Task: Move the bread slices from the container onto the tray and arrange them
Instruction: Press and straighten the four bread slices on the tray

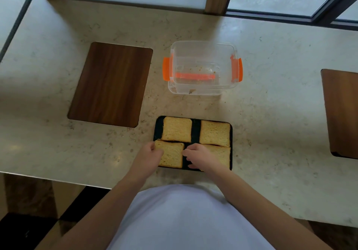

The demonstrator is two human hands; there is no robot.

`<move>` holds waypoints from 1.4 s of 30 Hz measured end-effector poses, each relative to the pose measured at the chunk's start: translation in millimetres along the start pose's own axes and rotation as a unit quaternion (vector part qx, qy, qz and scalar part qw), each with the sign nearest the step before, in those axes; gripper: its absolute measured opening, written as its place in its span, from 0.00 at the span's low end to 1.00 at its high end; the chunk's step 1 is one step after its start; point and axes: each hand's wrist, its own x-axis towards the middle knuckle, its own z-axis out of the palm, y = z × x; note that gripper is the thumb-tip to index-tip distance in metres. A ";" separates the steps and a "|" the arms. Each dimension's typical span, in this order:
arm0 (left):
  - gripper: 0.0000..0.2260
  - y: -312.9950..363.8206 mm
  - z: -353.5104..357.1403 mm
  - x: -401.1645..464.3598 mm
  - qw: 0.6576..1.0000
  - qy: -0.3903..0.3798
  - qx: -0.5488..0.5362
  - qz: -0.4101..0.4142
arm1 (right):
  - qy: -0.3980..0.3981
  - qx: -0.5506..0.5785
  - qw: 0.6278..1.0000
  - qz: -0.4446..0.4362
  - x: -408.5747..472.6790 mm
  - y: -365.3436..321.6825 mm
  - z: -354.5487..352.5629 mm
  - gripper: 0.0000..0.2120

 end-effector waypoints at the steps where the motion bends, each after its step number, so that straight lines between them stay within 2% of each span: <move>1: 0.19 -1.0 0.9 0.7 1.000 -0.001 0.006 0.003 | 0.000 0.004 1.000 0.002 0.7 -0.2 2.1 0.24; 6: 0.05 -1.1 3.2 2.4 1.000 0.010 0.017 -0.017 | 0.000 0.014 1.000 0.009 3.6 -0.3 8.5 0.25; 8: 0.11 -2.9 5.7 3.5 1.000 0.014 0.011 -0.025 | 0.000 0.019 1.000 0.013 5.0 -0.3 10.0 0.26; 10: 0.06 -3.9 7.8 4.5 0.999 0.018 -0.002 -0.032 | 0.002 0.022 1.000 0.016 4.8 -1.6 10.4 0.26; 13: 0.25 -3.0 10.5 7.1 0.999 0.013 -0.024 -0.038 | 0.002 0.023 1.000 0.018 4.2 -3.0 10.8 0.27; 15: 0.28 -2.1 10.2 8.9 0.999 0.013 -0.025 -0.040 | 0.001 0.026 0.999 0.018 3.2 -4.0 10.8 0.27; 27: 0.19 0.0 21.0 11.4 0.999 0.005 -0.034 -0.024 | 0.013 0.012 1.000 -0.012 -7.6 -2.9 3.2 0.28; 33: 0.19 2.0 24.3 11.3 1.000 -0.010 -0.021 -0.018 | 0.026 -0.001 1.000 -0.009 -10.8 0.2 -0.1 0.28; 37: 0.19 0.9 25.0 12.9 0.999 -0.007 -0.024 -0.019 | 0.027 0.005 1.000 -0.009 -5.9 8.6 1.5 0.23; 40: 0.20 2.1 27.4 13.1 1.000 0.002 -0.021 -0.014 | 0.028 0.010 1.000 -0.010 -7.7 12.2 -2.5 0.27; 42: 0.21 5.4 29.6 12.0 1.000 0.020 -0.009 0.004 | 0.035 0.027 0.999 -0.008 -9.9 14.2 -9.5 0.26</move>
